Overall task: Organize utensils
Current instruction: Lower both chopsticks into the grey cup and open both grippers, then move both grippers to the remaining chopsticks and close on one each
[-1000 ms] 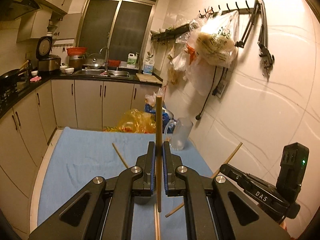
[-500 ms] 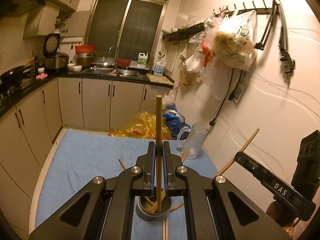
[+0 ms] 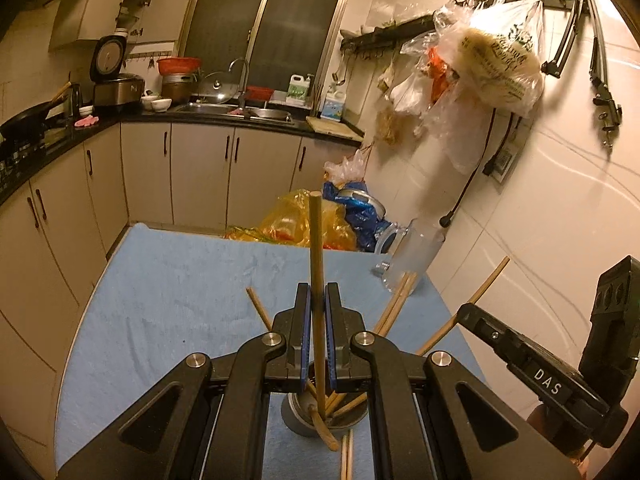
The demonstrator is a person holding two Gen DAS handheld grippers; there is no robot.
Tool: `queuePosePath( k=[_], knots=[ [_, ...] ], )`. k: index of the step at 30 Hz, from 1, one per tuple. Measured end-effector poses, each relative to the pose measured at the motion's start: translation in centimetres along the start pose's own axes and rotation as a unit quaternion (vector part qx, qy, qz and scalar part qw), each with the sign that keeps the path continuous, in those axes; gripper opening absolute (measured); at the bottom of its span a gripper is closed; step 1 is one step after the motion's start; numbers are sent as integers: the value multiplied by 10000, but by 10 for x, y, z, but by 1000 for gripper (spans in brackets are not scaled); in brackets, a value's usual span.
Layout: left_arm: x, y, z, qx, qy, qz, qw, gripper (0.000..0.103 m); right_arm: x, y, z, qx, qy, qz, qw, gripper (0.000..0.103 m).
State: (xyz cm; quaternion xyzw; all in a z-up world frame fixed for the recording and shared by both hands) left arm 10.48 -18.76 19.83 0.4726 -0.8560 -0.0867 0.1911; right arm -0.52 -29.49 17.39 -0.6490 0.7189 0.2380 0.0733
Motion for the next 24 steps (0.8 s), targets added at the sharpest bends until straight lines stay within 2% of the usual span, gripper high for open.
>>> queuePosePath(
  k=[8, 9, 10, 12, 18, 21, 24],
  knots=[
    [-5, -3, 3, -59, 34, -31, 10000, 8, 6, -9, 12, -247, -123, -128, 9995, 11],
    [-5, 0, 2, -39, 50, -27, 10000, 14, 7, -7, 10, -226, -142, -141, 9995, 12],
    [-7, 3, 0, 0, 60, -41, 10000, 25, 8, -5, 9, -205, -151, -155, 9996, 16],
    [-8, 9, -3, 133, 63, -112, 9998, 29, 7, 2, 6, -131, -136, -157, 9997, 20],
    [-23, 43, -7, 383, 152, -252, 9988, 30, 10, 29, 7, -40, -179, -171, 9997, 22],
    [-34, 72, 2, 583, 161, -420, 9973, 34, 16, 42, 19, -92, -263, -170, 9995, 24],
    [-46, 100, 16, 754, 135, -584, 9954, 40, 26, 53, 45, -274, -316, -106, 9991, 24]
  ],
)
Point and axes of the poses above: each gripper's, at about its wrist camera, not at the fingertips, and y roughly against the way its jaws point, x to its right, z to its underside, the point moved 5 cm from there along -y, roughly the way its jaws point, and after that the axes turned 14 degrees about x, right-handed, at the moved point
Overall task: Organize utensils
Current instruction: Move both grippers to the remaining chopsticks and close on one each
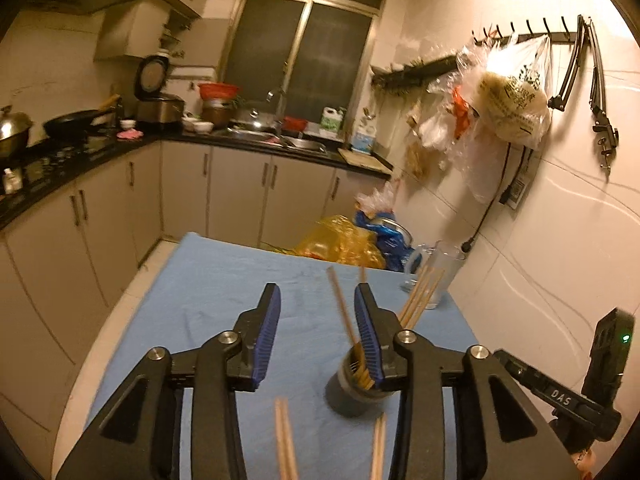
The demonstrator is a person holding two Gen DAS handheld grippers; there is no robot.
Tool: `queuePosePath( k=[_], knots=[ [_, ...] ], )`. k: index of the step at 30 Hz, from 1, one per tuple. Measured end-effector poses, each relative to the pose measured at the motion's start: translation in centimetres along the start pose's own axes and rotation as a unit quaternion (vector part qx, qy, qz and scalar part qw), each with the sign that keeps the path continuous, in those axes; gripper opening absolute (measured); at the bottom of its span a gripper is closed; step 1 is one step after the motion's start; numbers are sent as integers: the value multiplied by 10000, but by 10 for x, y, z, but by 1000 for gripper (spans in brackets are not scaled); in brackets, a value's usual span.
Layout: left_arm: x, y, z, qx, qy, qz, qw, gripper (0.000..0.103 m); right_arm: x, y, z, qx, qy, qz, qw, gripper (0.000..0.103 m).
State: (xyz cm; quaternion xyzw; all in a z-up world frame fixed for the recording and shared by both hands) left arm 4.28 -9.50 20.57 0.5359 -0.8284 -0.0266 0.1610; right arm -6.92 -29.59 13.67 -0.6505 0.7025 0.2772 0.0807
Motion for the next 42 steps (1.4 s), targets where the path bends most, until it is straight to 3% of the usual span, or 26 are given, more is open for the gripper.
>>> queuePosePath(
  k=[5, 14, 19, 28, 42],
  knots=[
    [-31, 40, 43, -27, -160, -327, 9993, 43, 21, 5, 47, -387, -126, 239, 9989, 24],
    [-60, 40, 177, -1322, -331, -579, 9890, 43, 33, 2, 117, -1031, -320, 464, 9931, 24],
    [-71, 40, 209, -1488, -376, -692, 9857, 43, 20, 3, 139, -1321, -131, 457, 9901, 24],
    [-89, 36, 220, -1742, 267, -550, 9828, 43, 15, -3, 151, -1511, -116, 598, 9866, 24],
    [-89, 30, 220, -1783, 479, -315, 9823, 43, 32, -32, 139, -1759, -598, 852, 9789, 24]
  ],
)
Point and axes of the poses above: each gripper's, at about its wrist camera, not at the fingertips, and y roughly against the way its jaws point, x to its right, z to its underside, the point moved 5 cm from there along -y, roughly the way its jaws point, and after that the axes turned 14 degrees about x, right-handed, at the moved point
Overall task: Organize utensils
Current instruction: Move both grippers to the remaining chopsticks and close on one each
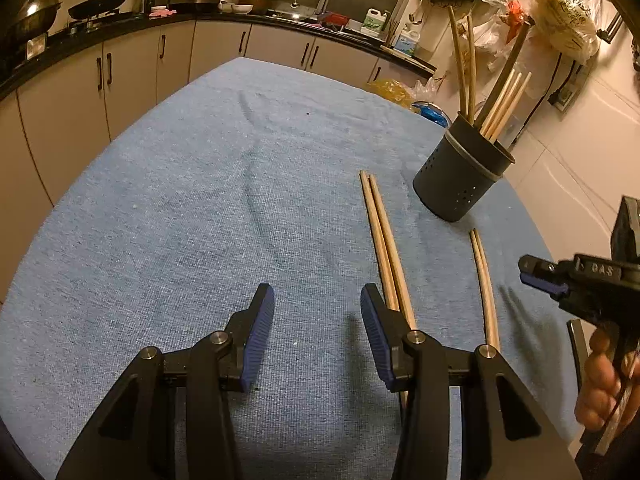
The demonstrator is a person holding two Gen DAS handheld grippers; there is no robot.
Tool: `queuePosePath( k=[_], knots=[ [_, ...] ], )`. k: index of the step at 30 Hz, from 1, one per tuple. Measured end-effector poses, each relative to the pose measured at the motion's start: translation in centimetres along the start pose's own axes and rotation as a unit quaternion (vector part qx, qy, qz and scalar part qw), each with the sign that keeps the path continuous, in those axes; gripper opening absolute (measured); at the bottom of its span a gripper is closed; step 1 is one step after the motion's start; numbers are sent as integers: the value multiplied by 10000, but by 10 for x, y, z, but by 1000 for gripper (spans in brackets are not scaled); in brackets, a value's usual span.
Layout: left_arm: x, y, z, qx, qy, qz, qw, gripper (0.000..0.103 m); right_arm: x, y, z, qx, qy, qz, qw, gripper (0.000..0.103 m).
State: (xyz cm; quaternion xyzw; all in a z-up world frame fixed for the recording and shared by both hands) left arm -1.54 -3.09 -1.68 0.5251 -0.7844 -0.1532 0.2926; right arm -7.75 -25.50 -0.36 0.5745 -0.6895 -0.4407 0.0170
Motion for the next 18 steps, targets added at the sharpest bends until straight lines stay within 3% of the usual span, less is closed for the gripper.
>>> queuePosePath(
  k=[3, 8, 18],
  knots=[
    [0, 0, -1, 9, 4, 17, 10000, 43, -3, -9, -3, -103, 37, 34, 9999, 23],
    [0, 1, 0, 10, 18, 42, 10000, 43, -17, -26, 1, -357, 231, 17, 9991, 14],
    [2, 1, 0, 29, 9, 55, 10000, 43, -25, -45, 7, -571, 661, 430, 9952, 9]
  ],
)
Point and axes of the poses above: each gripper's, at about its wrist camera, not at the fingertips, and y roughly against the way its jaws point, x to its right, z to its underside, the point moved 5 cm from there along -y, roughly the way its jaws point, and after that the axes turned 14 degrees about x, right-handed, at the moved point
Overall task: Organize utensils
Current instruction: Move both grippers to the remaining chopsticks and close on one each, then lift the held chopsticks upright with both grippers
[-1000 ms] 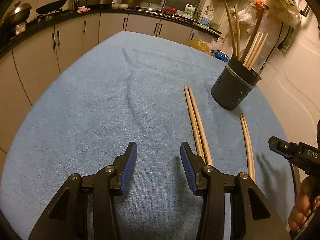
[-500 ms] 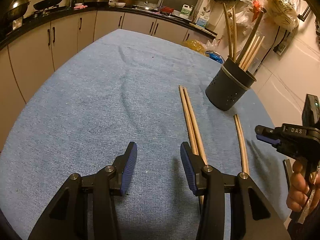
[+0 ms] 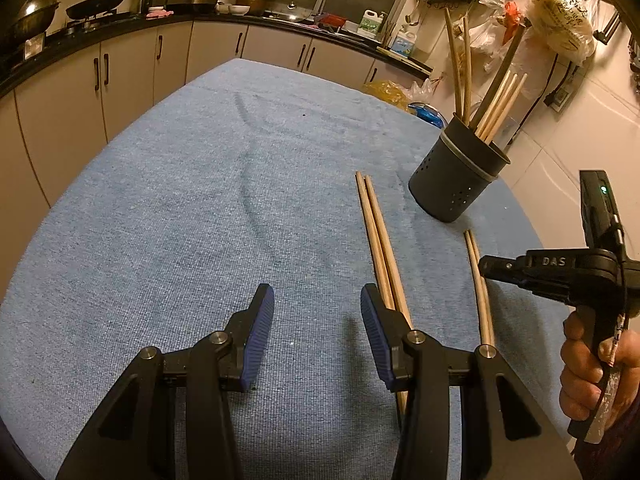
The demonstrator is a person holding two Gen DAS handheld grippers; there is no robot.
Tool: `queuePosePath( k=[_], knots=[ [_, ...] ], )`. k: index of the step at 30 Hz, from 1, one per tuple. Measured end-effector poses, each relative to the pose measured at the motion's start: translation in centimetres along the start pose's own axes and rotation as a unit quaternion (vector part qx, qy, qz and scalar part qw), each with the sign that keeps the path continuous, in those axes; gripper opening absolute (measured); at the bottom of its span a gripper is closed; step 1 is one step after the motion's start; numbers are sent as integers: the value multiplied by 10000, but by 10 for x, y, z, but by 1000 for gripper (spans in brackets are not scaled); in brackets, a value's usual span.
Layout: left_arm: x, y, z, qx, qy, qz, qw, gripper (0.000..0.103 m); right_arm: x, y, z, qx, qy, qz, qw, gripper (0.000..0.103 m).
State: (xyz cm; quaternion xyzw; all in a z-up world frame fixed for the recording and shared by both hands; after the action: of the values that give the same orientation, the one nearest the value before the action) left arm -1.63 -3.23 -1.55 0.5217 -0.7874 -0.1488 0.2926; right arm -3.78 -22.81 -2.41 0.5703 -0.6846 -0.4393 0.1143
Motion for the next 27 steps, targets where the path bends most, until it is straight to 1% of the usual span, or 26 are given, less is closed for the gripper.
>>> queuePosePath(
  k=[1, 5, 7, 9, 11, 14, 18, 21, 22, 24, 26, 27],
  knots=[
    [0, 0, 0, -2, -2, 1, 10000, 43, -3, -4, -1, -37, 133, 147, 9998, 9],
    [1, 0, 0, -48, -28, -32, 10000, 43, -11, -10, -5, -84, 507, 379, 9980, 9],
    [3, -2, 1, -173, -53, -13, 9998, 44, -11, -9, -5, -105, 583, 418, 9974, 9],
    [7, -6, 1, -319, -127, 33, 9994, 44, -5, -6, -4, -77, 660, 587, 9961, 9],
    [12, -10, -2, -459, -113, 140, 9988, 43, 7, 0, -3, -65, 645, 644, 9958, 8],
    [24, -22, -11, -700, -157, 273, 9970, 43, 26, 10, 0, -55, 474, 542, 9974, 8],
    [35, -39, -22, -805, -346, 161, 9960, 43, 49, 22, 5, -11, 152, 342, 9993, 7],
    [36, -53, -29, -920, -369, 37, 9951, 36, 56, 27, 5, 42, 39, 208, 9998, 7],
    [35, -57, -30, -965, -351, 46, 9947, 33, 56, 28, 6, 55, 26, 178, 9998, 7],
    [36, -66, -35, -1065, -339, -19, 9937, 30, 58, 30, 5, 92, 12, 102, 9999, 7],
    [38, -74, -38, -1169, -375, 11, 9924, 30, 60, 32, 4, 111, -15, 9, 9999, 7],
    [40, -79, -39, -1201, -427, -36, 9918, 28, 57, 34, 5, 115, -20, -15, 9999, 7]
  ],
)
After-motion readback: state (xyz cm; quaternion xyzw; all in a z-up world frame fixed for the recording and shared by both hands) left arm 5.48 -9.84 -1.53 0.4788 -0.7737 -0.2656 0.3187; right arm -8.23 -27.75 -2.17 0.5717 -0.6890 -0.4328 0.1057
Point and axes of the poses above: each gripper's, at about its wrist camera, not at the fingertips, and y roughly against the way its jaws point, x to its right, z to its underside, the point moved 5 cm from there along -y, roughly the way its jaws point, and after that the axes turned 14 degrees about x, right-handed, at the moved point
